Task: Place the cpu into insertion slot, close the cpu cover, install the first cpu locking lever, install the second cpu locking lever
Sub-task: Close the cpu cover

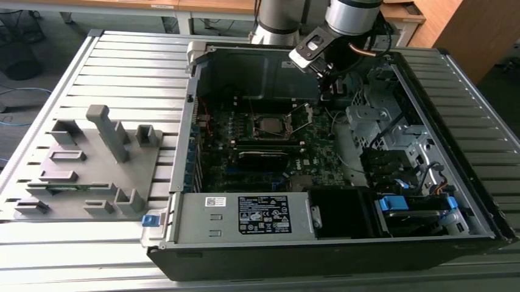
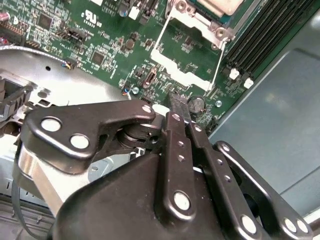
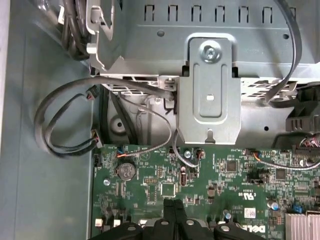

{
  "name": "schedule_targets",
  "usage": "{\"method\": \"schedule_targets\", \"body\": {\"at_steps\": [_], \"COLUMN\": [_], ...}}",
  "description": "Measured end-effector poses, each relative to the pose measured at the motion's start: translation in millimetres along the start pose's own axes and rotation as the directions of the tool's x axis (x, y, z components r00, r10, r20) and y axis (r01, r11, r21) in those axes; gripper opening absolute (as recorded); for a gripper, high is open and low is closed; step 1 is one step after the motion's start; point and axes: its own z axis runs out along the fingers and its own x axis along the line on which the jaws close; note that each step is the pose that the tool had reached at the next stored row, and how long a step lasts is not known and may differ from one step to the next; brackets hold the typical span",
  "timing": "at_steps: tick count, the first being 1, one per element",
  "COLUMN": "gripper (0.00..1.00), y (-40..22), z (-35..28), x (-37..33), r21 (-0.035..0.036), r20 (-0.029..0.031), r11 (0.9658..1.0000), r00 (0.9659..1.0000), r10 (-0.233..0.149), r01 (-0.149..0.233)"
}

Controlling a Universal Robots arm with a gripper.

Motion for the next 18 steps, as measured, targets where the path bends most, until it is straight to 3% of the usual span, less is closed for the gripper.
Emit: {"method": "schedule_targets", "body": {"at_steps": [6, 18], "gripper": [0.11, 0.11], "y": [0.1, -0.2], "z": [2.3, 17.1], "x": [-0.1, -0.3], "r21": [0.0, 0.0], "r20": [0.0001, 0.0001], "r11": [1.0, 1.0], "r00": [1.0, 1.0], "r10": [0.0, 0.0], "r01": [0.0, 0.0]}}
